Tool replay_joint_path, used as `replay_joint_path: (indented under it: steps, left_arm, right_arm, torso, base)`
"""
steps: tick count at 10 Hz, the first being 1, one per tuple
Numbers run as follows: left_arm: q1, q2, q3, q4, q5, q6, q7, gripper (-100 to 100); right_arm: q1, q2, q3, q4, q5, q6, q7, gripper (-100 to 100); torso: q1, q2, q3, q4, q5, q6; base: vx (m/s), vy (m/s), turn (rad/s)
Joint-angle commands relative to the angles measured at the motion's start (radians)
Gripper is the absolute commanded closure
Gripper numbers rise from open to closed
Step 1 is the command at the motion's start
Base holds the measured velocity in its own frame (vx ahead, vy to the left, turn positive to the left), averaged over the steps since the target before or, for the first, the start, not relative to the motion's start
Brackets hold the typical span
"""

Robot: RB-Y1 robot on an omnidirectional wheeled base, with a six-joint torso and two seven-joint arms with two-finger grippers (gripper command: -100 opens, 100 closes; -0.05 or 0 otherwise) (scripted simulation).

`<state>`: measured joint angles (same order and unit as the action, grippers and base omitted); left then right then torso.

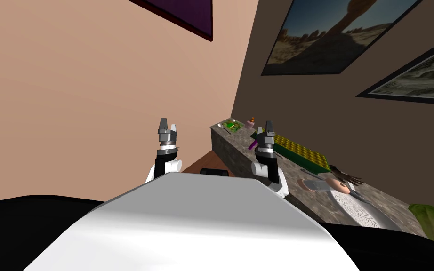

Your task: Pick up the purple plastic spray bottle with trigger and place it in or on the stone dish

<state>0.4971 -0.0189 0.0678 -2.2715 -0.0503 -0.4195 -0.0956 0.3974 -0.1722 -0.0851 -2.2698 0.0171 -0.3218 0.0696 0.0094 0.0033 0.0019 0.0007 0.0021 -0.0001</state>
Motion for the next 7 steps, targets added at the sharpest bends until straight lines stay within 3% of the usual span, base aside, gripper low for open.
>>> replay_joint_path:
  steps: [1,7]
  left_arm:
    - [0.0,0.0,0.0,0.0,0.0,0.0,0.0,0]
    - [0.0,0.0,0.0,0.0,0.0,0.0,0.0,0]
  right_arm:
    - [-0.011,-0.036,-0.007,0.028,0.0,0.023,0.035,-100]
    - [-0.093,-0.182,-0.054,0.156,-0.005,0.136,0.171,-100]
  torso:
    - [0.0,0.0,0.0,0.0,0.0,0.0]
    - [0.003,-0.001,0.0,0.0,0.001,0.0]
  base:
    - [-0.052,0.143,-0.028]
    - [-0.042,0.18,-0.037]
